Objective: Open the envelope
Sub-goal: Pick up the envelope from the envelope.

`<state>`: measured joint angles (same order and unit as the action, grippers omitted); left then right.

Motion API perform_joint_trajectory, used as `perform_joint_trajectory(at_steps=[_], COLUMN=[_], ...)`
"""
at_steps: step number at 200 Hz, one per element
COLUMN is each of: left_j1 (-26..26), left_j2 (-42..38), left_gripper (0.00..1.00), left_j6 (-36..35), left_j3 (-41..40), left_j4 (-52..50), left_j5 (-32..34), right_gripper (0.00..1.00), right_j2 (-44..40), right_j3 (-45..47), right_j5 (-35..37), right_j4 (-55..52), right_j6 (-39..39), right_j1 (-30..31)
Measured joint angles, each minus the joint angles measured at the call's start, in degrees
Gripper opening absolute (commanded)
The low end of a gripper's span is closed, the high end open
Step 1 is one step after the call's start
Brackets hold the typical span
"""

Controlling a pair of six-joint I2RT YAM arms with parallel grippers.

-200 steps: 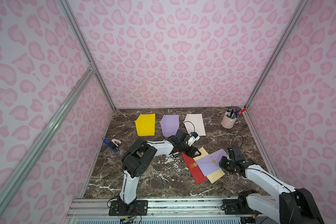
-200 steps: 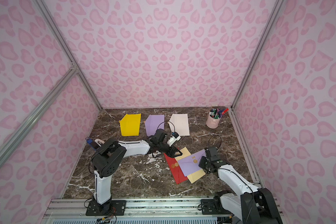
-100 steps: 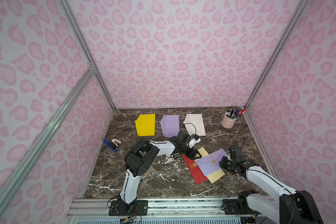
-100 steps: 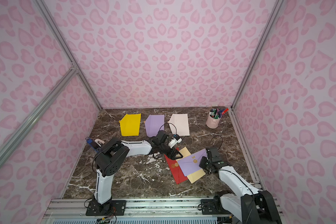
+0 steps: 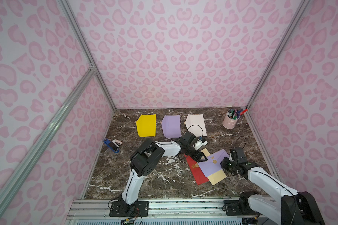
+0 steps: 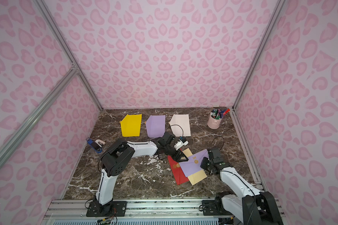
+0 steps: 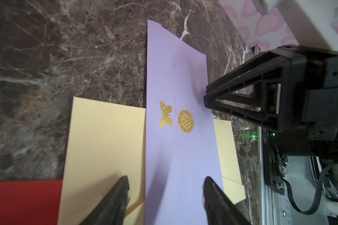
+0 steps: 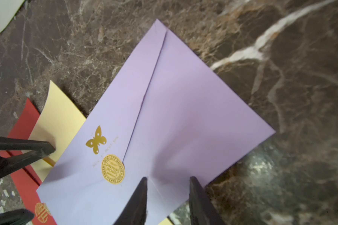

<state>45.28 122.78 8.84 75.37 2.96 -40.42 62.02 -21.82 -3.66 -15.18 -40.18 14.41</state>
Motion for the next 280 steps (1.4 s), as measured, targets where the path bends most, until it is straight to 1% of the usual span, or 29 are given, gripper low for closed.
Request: perform_joint_trajectory(at_steps=[31,91,122,138,180,206,209,219,240,255,280], left_j1=[0.79,1.49,1.55,1.57,1.84,2.27,2.32,2.54,2.84,2.91,2.91], left_j2=[1.60,2.73,2.89,2.86,2.75,2.78,2.78,3.02,4.00,4.70,5.29], left_gripper=[0.64,0.53,0.46,0.44,0.40,0.38,0.34,0.30,0.19,0.05,0.04], left_j6=[0.00,-0.02,0.28,1.22,3.08,4.37,4.46,4.50,4.72,4.94,5.44], left_j3=[2.14,3.23,3.06,2.97,2.93,3.74,3.87,4.50,5.62,6.03,6.23], left_j4=[-0.04,-0.44,-0.48,-0.46,1.44,2.23,2.29,2.62,2.95,2.89,2.73], left_j5=[-0.61,-2.38,-4.33,-5.62,-10.03,-11.54,-11.61,-11.98,-12.39,-12.39,-11.91], right_gripper=[0.37,0.37,0.37,0.36,0.36,0.36,0.36,0.36,0.36,0.36,0.36], right_j2=[-0.02,-0.07,-0.07,-0.04,0.09,0.09,0.09,0.07,0.00,-0.22,-0.83], right_j3=[0.02,0.37,0.42,0.42,0.61,0.74,0.74,0.83,0.87,0.96,1.16], right_j5=[-0.02,-0.20,-0.28,-0.37,-0.70,-1.01,-1.03,-1.16,-1.31,-1.33,-1.51], right_j4=[0.04,0.76,1.05,1.16,1.99,2.45,2.47,2.71,2.84,2.84,2.56], right_j6=[0.07,0.20,0.17,0.17,0.17,0.15,0.15,0.13,0.09,0.07,-0.04], right_j1=[0.00,0.00,0.00,0.00,-0.02,-0.02,-0.02,-0.02,-0.02,-0.02,-0.02])
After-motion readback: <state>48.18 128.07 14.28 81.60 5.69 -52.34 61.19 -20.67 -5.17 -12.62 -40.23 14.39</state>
